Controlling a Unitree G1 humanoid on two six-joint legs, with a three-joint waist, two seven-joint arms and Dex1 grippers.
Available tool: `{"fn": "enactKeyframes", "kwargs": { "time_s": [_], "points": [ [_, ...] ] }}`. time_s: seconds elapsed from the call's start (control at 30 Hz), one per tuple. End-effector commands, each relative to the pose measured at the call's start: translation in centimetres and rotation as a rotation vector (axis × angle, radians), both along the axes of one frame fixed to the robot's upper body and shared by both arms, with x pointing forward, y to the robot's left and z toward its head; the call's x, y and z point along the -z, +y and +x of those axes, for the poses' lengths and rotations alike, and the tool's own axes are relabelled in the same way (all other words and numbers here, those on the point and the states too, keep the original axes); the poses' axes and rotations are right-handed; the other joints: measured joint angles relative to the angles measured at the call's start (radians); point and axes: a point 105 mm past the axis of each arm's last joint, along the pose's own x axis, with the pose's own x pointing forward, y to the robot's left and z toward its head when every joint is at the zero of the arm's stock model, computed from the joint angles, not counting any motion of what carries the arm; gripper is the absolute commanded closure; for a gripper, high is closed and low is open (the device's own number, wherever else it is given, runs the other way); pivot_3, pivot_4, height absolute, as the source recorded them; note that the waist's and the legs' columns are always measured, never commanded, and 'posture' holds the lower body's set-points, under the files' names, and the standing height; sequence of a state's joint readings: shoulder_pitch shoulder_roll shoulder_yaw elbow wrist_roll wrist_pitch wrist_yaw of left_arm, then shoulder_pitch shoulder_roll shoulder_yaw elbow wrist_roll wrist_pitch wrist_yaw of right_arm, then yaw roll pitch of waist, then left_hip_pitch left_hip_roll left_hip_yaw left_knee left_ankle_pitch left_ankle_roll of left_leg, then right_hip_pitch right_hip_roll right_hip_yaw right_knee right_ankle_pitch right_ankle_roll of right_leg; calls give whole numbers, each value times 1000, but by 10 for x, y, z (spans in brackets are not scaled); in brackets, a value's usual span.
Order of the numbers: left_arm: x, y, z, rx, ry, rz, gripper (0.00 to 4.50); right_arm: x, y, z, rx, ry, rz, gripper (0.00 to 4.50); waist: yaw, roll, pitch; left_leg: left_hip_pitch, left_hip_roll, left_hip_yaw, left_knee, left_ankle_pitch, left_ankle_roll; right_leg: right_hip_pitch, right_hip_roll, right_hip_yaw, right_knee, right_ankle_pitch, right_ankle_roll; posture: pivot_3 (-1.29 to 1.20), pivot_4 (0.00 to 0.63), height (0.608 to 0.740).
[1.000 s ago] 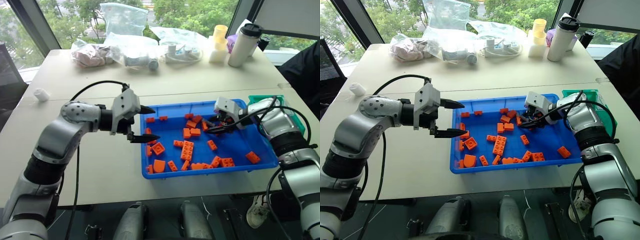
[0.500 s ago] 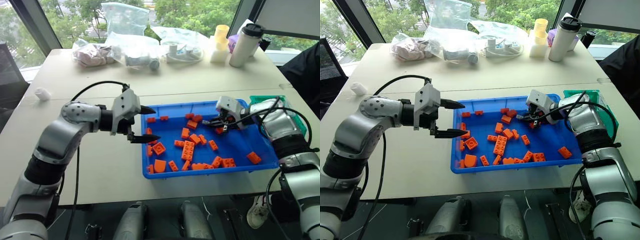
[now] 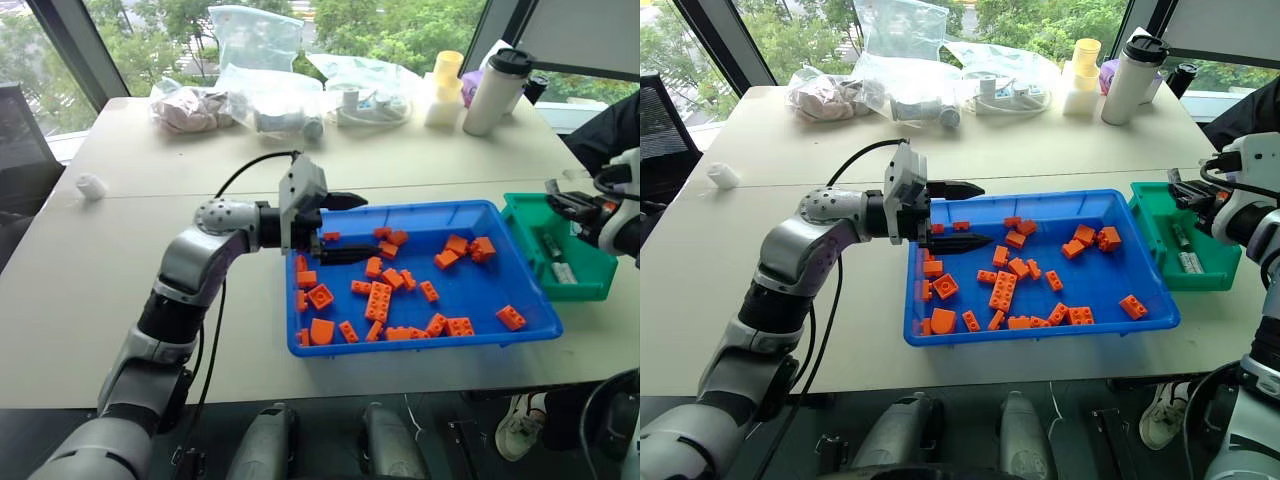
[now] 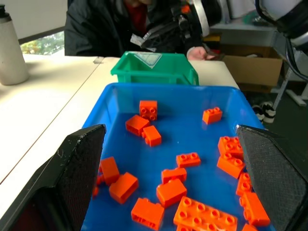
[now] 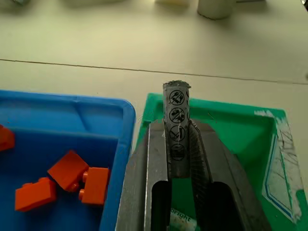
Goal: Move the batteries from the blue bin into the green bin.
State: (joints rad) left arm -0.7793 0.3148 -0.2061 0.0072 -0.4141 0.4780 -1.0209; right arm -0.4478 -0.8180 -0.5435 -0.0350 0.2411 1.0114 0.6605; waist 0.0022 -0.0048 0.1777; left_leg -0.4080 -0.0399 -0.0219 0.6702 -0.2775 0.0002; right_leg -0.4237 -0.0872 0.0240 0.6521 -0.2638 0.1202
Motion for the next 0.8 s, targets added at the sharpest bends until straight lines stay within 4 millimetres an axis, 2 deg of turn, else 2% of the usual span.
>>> {"fn": "enactKeyframes", "kwargs": {
  "time_s": [0.03, 0.1, 0.17, 0.27, 0.4, 0.6, 0.67, 0.8],
  "points": [
    [-7, -4, 2, 9, -54, -7, 0, -21, -5, -7, 32, -69, -46, 4498, -6, 0, 0, 0, 0, 0, 0, 0, 0, 0, 0, 0, 0, 0, 0, 0, 150, 740],
    [-7, -6, 3, 13, -55, -9, 0, -17, -7, -7, 46, -53, -51, 4498, -12, 0, 0, 0, 0, 0, 0, 0, 0, 0, 0, 0, 0, 0, 0, 0, 150, 740],
    [-8, -6, 3, 20, -46, -22, 0, -13, -12, -8, 65, -38, -55, 3421, -13, 0, 0, 0, 0, 0, 0, 0, 0, 0, 0, 0, 0, 0, 0, 0, 150, 740],
    [-5, -5, 1, 19, -41, -21, 0, -11, -14, -8, 67, -29, -57, 2039, -13, 0, 0, 0, 0, 0, 0, 0, 0, 0, 0, 0, 0, 0, 0, 0, 150, 740],
    [-6, -1, 1, -6, -37, -28, 0, -14, -15, -4, 68, -47, -58, 40, -13, 0, 0, 0, 0, -1, 0, 0, 0, 0, 0, 0, 0, 0, 0, 0, 150, 740],
    [-7, 12, 2, -56, -44, -23, 0, -31, -2, 0, -7, -144, -47, 40, -13, 0, 0, 0, 0, -1, 0, 0, 0, 0, 0, 0, 0, 0, 0, 0, 150, 740],
    [-8, 29, 2, -111, -37, -9, 0, -46, 12, -6, -97, -242, -36, 40, -15, 0, 0, 0, 0, -1, -1, 0, 0, 0, 1, 0, 0, 0, 0, 0, 150, 740],
    [-6, 71, 0, -296, 1, -6, 0, -36, 42, -30, -278, -206, -58, 40, -14, 0, 0, 0, 1, -3, -2, 0, 0, -1, 2, 0, -1, 0, 0, 0, 150, 740]
  ]
}}
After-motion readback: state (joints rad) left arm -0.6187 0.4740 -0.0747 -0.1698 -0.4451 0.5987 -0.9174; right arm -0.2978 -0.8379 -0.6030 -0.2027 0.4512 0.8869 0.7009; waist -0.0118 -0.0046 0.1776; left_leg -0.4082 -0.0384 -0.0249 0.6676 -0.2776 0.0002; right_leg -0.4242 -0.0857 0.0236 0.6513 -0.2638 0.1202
